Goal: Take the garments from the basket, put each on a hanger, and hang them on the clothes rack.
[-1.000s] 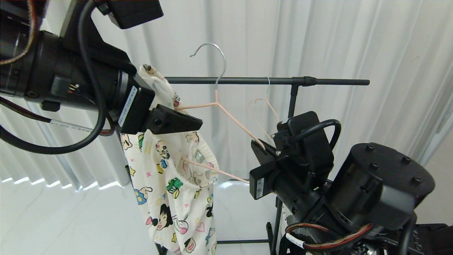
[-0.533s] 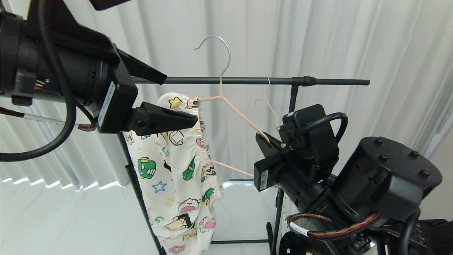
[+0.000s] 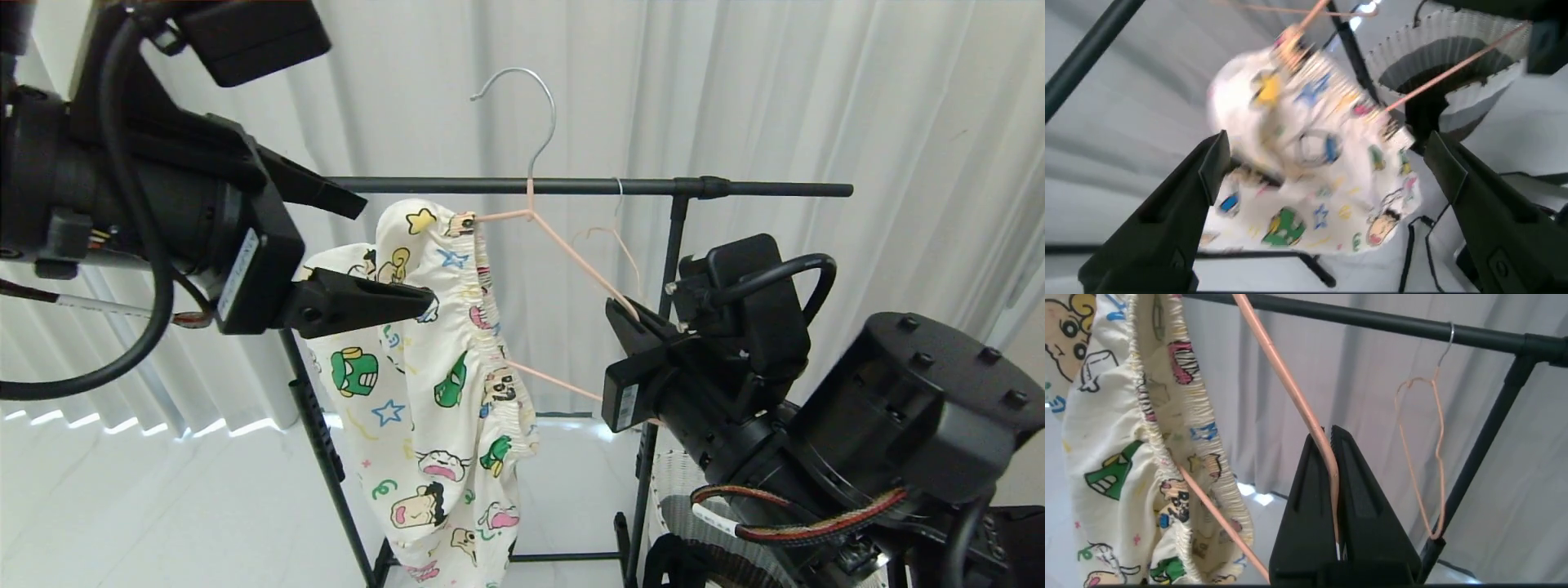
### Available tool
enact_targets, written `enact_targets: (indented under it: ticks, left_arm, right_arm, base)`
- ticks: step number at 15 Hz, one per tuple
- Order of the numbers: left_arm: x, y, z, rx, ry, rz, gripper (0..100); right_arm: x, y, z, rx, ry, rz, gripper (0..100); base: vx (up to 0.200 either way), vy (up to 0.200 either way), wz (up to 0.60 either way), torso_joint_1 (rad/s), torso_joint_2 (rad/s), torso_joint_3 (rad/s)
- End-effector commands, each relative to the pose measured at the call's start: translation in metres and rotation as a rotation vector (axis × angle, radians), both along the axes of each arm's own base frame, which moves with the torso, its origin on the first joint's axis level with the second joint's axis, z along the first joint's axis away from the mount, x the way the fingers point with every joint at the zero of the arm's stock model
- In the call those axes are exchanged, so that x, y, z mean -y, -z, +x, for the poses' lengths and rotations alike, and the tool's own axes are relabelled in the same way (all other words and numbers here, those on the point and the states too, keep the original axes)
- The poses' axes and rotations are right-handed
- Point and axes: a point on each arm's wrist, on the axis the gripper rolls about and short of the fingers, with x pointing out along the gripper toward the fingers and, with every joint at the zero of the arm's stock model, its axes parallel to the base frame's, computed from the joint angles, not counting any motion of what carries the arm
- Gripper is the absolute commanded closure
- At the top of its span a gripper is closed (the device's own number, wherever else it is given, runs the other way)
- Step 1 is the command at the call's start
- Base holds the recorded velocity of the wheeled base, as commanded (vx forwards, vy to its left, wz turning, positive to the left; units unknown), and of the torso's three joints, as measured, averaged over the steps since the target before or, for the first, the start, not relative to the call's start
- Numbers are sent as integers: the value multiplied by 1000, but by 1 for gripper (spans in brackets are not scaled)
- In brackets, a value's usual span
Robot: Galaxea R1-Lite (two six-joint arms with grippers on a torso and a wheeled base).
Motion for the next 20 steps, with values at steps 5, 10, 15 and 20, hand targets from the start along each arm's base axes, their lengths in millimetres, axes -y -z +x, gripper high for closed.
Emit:
enact_targets:
  ticks: [5, 10, 15, 20]
  left_arm:
    - [-33, 15, -2, -3, 73, -69, 0]
    - [-16, 41, -12, -96, 255, -60, 0]
    - [-5, 49, 10, -51, 259, -82, 0]
    - [-1, 64, 9, -100, 294, -77, 0]
  right_arm:
    - [49, 4, -20, 88, -145, -109, 100]
    - [54, 7, -24, 100, -164, -140, 100]
    - [52, 6, -26, 138, -196, -171, 100]
    - [46, 5, -38, 159, -245, -179, 100]
  base:
    - [0, 0, 0, 0, 0, 0]
    - [0, 0, 0, 0, 0, 0]
    - [0, 0, 0, 0, 0, 0]
    - [0, 0, 0, 0, 0, 0]
